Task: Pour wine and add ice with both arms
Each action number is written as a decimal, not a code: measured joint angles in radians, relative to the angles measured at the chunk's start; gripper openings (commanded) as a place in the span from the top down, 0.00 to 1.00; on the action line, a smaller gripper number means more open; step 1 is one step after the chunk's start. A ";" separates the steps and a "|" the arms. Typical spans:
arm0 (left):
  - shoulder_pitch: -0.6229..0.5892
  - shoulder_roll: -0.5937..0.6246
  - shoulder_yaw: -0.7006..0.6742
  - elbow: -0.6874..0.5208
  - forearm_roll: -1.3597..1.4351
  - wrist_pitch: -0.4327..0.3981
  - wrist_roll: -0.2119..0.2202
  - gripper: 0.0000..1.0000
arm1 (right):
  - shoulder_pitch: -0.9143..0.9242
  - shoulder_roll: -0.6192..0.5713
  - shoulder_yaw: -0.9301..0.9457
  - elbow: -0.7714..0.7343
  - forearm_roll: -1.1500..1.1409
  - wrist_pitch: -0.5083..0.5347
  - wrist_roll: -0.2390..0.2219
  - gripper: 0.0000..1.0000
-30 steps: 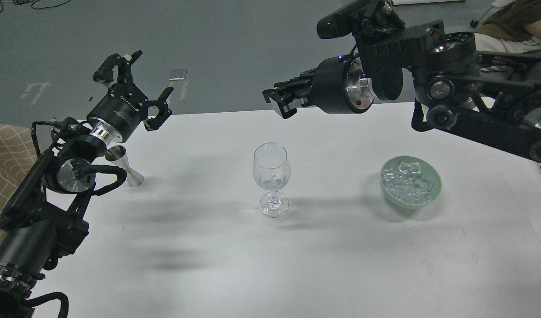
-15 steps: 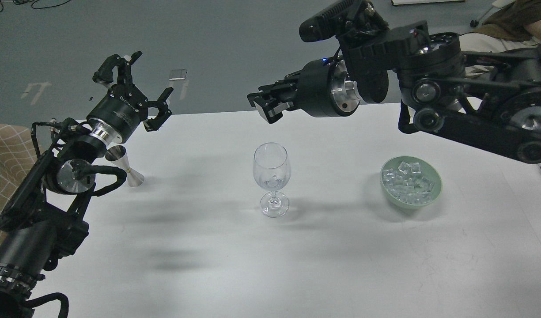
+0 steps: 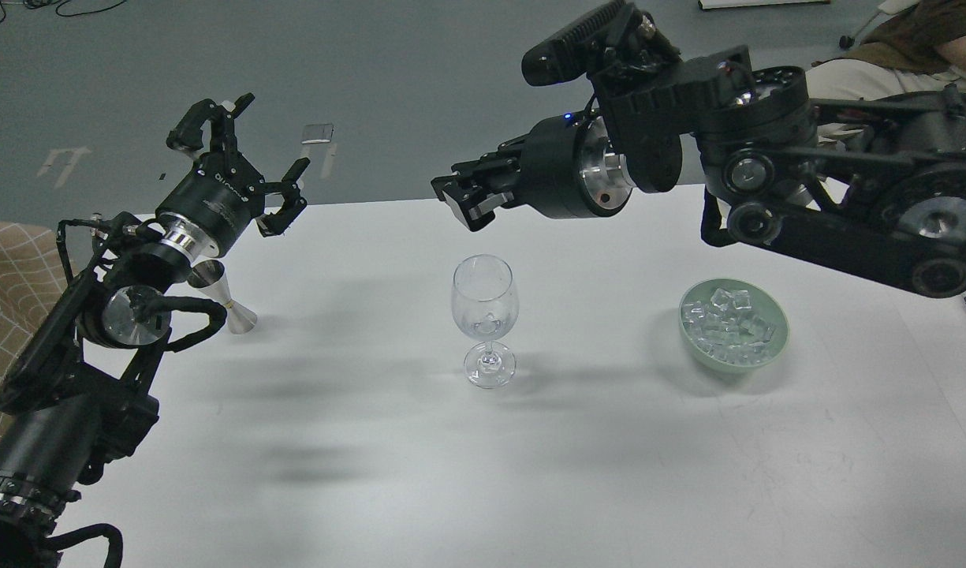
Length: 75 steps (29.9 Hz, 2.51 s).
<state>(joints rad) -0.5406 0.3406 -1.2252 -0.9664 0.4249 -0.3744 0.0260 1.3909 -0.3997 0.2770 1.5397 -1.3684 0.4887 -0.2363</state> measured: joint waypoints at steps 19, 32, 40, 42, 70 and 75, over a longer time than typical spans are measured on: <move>0.001 -0.002 -0.002 0.001 -0.001 0.000 -0.001 0.02 | -0.040 0.019 -0.051 -0.008 -0.001 0.000 -0.004 1.00; 0.001 0.000 -0.002 0.002 -0.002 0.000 -0.001 0.02 | -0.048 0.021 -0.094 -0.004 -0.001 0.000 -0.005 1.00; 0.001 0.000 -0.002 0.005 -0.003 0.000 -0.002 0.02 | -0.046 0.015 -0.096 0.006 0.000 0.000 -0.005 1.00; 0.001 0.000 -0.002 0.006 -0.003 0.000 -0.002 0.02 | -0.046 0.013 -0.096 0.008 0.000 0.000 -0.005 1.00; -0.001 0.000 -0.002 0.008 -0.006 -0.001 -0.002 0.02 | -0.053 -0.065 -0.096 0.066 0.002 0.000 -0.005 1.00; -0.001 0.000 -0.002 0.008 -0.006 -0.001 -0.002 0.02 | -0.055 -0.064 -0.096 0.065 0.000 0.000 -0.005 0.92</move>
<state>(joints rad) -0.5412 0.3406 -1.2273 -0.9587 0.4188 -0.3758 0.0244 1.3359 -0.4640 0.1813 1.6044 -1.3679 0.4887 -0.2409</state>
